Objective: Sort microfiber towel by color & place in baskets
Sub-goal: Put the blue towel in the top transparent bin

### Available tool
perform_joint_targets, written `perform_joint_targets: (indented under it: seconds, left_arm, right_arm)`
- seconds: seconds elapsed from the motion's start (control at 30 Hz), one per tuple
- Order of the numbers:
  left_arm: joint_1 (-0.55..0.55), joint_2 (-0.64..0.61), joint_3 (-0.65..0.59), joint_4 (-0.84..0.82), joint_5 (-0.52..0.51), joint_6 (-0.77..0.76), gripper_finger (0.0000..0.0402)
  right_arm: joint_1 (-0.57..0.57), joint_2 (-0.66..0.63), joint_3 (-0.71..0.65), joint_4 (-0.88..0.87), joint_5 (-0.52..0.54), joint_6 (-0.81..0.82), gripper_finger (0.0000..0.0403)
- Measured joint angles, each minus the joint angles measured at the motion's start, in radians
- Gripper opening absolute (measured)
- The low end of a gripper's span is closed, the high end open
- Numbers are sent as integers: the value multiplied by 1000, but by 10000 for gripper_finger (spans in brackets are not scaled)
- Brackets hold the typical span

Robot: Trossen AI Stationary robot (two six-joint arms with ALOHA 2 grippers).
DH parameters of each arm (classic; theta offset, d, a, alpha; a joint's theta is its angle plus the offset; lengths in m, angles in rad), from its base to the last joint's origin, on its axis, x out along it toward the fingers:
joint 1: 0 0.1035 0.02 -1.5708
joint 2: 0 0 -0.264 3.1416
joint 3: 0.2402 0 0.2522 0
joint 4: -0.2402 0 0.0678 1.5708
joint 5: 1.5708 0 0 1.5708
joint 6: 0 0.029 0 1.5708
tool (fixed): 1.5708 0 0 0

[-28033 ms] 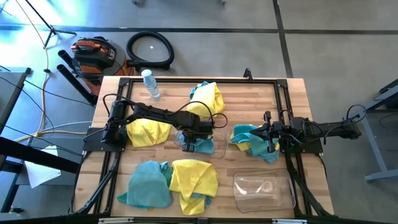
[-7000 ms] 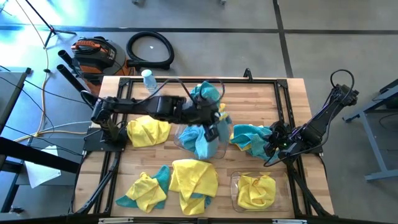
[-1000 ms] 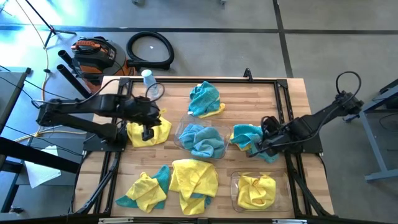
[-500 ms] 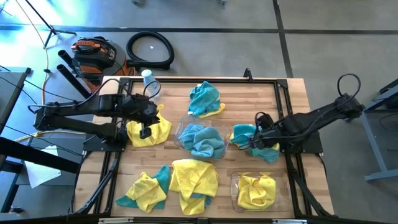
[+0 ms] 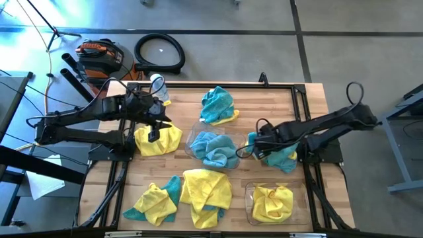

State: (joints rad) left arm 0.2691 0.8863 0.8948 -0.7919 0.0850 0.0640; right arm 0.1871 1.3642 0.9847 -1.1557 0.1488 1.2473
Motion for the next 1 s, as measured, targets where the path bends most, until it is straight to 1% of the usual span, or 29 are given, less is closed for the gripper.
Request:
perform_joint_targets:
  seconds: [0.1, 0.17, 0.23, 0.33, 0.37, 0.4, 0.47, 0.53, 0.6, 0.73, 0.87, 1.0]
  left_arm:
    - [-1, 2, 0, 11, 1, -30, 97]
    - [-2, 2, 0, 13, 1, -41, 97]
    - [-2, 2, 0, 13, 1, -58, 97]
    - [-2, 2, 0, 13, 0, -63, 97]
    - [-2, 2, 0, 13, 0, -72, 97]
    - [-2, 2, 0, 13, 0, -89, 97]
    - [-2, 3, 0, 14, -13, -133, 97]
    - [-2, 10, 0, 27, -30, -157, 97]
    - [-2, 13, 0, 39, -42, -156, 97]
    - [-2, 22, 0, 87, -47, -141, 99]
    - [-3, 25, 0, 173, -20, -118, 113]
    - [-3, 25, 1, 283, 23, -111, 145]
  right_arm:
    - [0, 36, 0, -15, 0, 2, 185]
    - [0, 54, 0, -18, 0, 1, 163]
    - [0, 64, 0, -18, 0, 1, 124]
    - [0, 65, 0, -18, 0, 1, 39]
    - [0, 60, 0, -18, 0, 1, 21]
    - [0, 52, 0, -18, 6, 8, 12]
    - [3, 35, 17, -40, 40, 47, 18]
    - [11, 15, 53, -71, 74, 65, 15]
    - [24, 1, 111, -115, 119, 79, 5]
    - [43, -4, 274, -242, 217, 87, 5]
    - [58, -4, 442, -262, 339, 25, 3]
    - [55, 10, 577, -220, 422, -102, 2]
